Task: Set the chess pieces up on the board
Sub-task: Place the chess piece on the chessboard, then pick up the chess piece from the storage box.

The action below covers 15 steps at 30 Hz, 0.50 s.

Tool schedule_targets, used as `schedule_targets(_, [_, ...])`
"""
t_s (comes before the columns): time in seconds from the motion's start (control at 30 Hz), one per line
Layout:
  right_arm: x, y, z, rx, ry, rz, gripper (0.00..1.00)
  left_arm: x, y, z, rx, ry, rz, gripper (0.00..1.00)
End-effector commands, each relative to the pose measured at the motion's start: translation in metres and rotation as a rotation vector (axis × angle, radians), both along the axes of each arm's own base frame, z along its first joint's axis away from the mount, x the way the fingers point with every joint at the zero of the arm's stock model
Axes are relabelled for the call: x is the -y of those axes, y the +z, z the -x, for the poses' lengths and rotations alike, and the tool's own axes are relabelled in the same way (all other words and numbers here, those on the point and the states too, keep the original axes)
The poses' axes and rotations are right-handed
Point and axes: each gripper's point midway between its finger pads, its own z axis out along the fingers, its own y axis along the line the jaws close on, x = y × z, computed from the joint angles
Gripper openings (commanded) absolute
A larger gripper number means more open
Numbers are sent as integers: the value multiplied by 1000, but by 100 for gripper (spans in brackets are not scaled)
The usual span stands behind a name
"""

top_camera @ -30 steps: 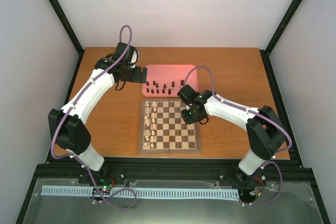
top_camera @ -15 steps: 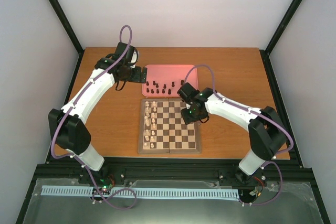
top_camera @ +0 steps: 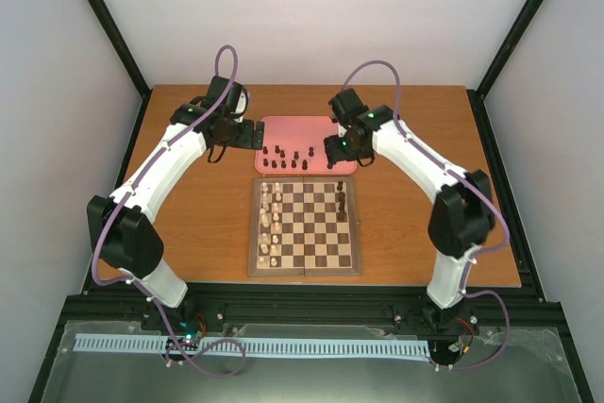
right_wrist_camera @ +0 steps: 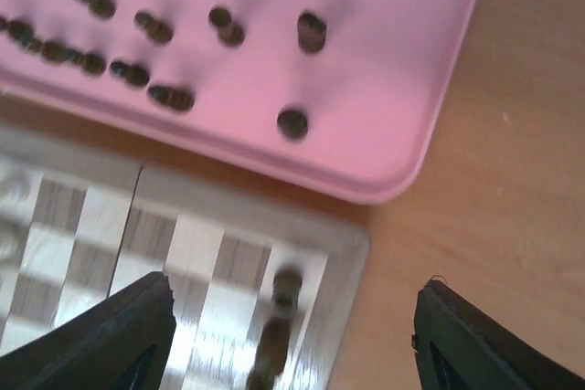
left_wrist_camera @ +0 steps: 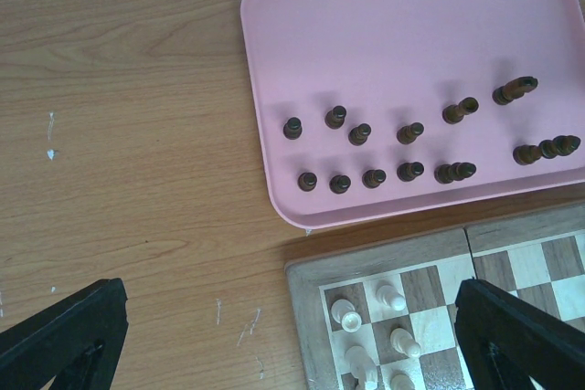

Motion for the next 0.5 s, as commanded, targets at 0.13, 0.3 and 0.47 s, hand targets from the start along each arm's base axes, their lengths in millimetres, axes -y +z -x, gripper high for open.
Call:
schedule_targets(0.13, [-12, -43, -58, -68, 32, -12, 68, 3, 15, -3, 34, -18, -1, 100])
schedule_targets(0.3, [-17, -63, -64, -121, 75, -13, 64, 2, 13, -4, 33, -16, -13, 100])
schedule_targets(0.47, [-20, -76, -68, -144, 89, -13, 59, 3, 11, -7, 27, -15, -19, 100])
